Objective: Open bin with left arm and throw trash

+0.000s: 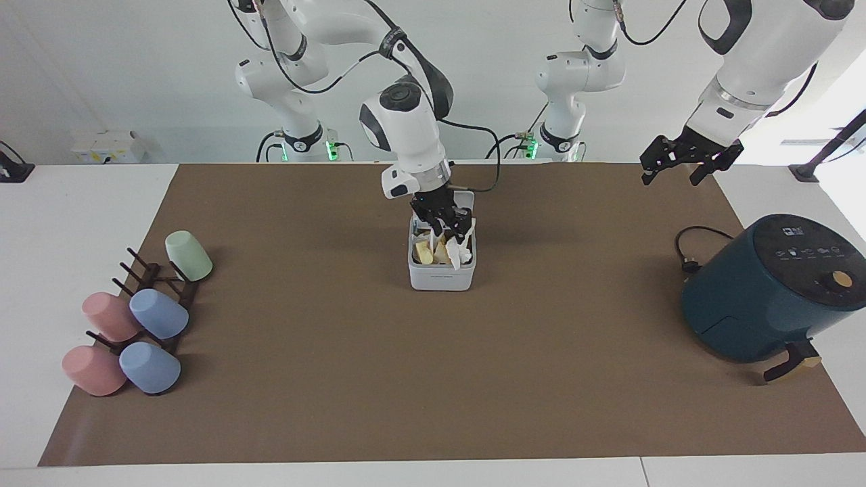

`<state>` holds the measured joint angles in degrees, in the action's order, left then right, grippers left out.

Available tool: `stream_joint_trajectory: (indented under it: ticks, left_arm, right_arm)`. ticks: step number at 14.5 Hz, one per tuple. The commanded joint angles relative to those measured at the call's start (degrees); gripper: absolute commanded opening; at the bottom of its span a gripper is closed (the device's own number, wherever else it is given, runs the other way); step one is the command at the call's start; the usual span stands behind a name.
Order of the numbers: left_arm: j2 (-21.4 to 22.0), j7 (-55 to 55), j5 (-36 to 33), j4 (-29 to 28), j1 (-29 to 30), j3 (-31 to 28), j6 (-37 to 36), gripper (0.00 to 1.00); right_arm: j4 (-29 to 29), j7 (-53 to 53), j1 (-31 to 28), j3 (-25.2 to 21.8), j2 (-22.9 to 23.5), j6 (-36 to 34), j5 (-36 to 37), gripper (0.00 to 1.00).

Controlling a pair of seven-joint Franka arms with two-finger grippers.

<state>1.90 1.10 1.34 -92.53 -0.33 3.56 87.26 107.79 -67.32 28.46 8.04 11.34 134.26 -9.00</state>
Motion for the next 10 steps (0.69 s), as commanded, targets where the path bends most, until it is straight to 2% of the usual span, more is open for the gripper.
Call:
stream_joint_trajectory:
  ticks: [1, 4, 6, 10]
  left_arm:
    - [0.2, 1.0, -1.3, -0.1, 0.5, 0.4, 0.4, 1.00]
    - [0.2, 0.8, -1.3, -0.1, 0.5, 0.4, 0.5, 1.00]
    - [0.2, 0.6, -1.3, 0.0, 0.5, 0.4, 0.5, 1.00]
    - [0.2, 0.7, -1.2, -0.2, 0.5, 0.5, 0.5, 1.00]
  right_arm:
    - [-7.1, 0.5, -2.4, 0.3, 1.4, -6.7, 0.0, 1.00]
    - [-11.4, 4.4, -5.0, 0.2, 1.3, -13.5, 3.1, 1.00]
    - [-16.4, 12.1, -8.1, 0.3, 1.4, -22.0, 7.1, 1.00]
    - [-21.6, 28.9, -16.1, -0.1, -1.0, -35.5, 8.2, 1.00]
